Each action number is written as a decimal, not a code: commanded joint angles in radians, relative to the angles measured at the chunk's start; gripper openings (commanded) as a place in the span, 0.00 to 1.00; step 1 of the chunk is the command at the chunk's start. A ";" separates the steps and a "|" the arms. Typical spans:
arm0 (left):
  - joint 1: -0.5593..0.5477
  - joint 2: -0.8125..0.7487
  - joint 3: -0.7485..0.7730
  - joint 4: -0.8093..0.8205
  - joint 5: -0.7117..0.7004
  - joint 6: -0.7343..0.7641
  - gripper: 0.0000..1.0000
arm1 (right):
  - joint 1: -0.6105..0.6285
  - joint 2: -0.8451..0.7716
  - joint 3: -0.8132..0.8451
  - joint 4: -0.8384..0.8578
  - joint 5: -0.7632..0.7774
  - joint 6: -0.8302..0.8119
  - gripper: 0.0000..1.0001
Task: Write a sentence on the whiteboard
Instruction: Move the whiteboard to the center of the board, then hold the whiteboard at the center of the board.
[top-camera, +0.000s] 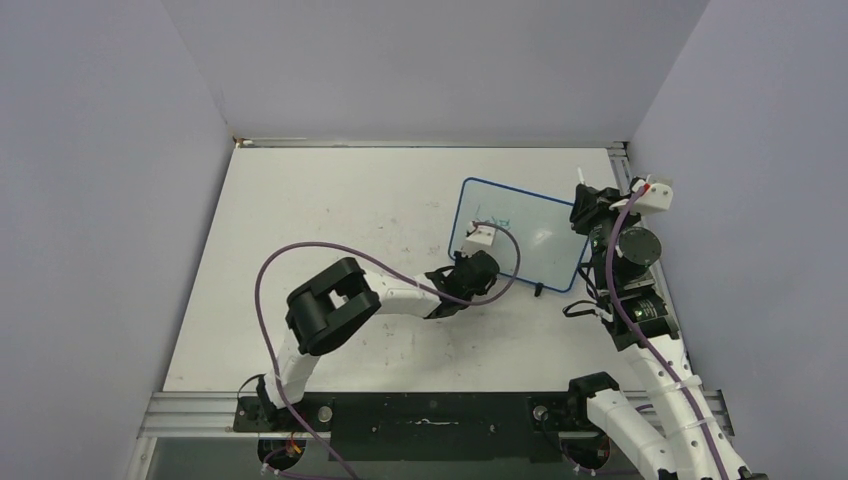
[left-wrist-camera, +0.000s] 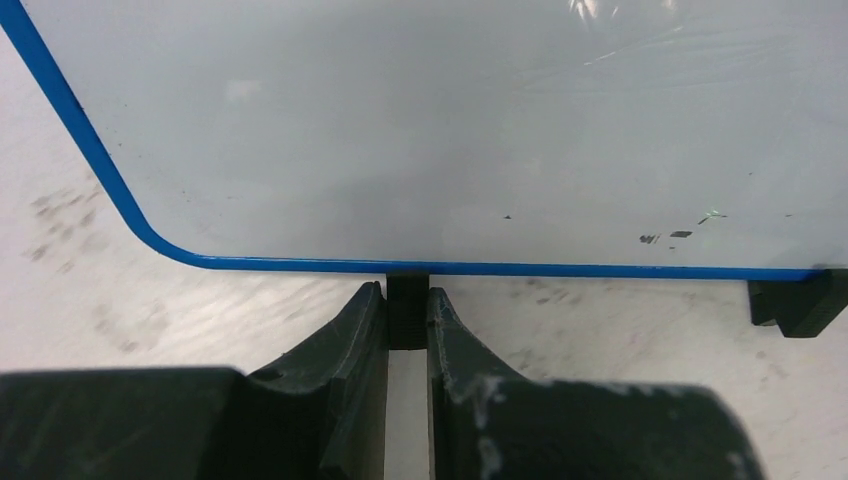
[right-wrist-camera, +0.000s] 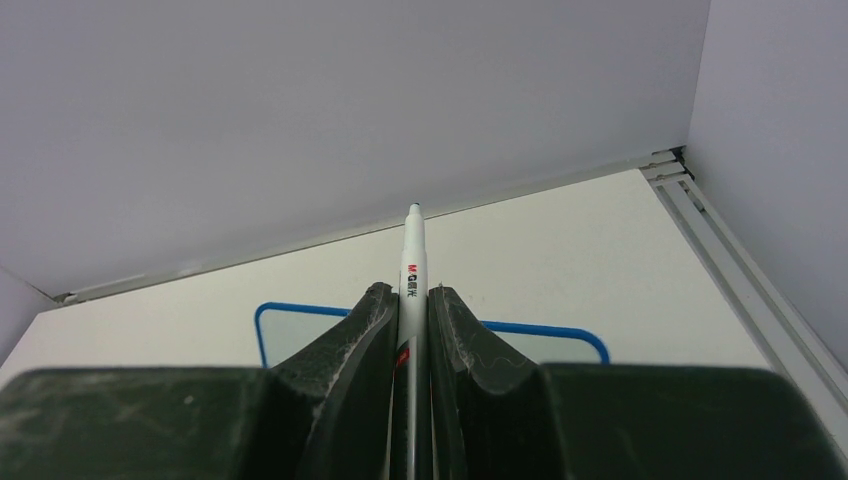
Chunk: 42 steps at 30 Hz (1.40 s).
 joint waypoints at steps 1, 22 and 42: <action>0.010 -0.164 -0.152 0.017 -0.211 -0.095 0.00 | 0.009 -0.001 -0.001 0.047 -0.022 0.008 0.05; -0.090 -0.443 -0.419 -0.287 -0.287 -0.463 0.19 | 0.015 0.002 -0.005 0.004 -0.065 0.019 0.05; -0.069 -0.941 -0.537 -0.366 0.080 -0.201 0.93 | 0.015 -0.034 -0.026 -0.013 -0.375 -0.013 0.05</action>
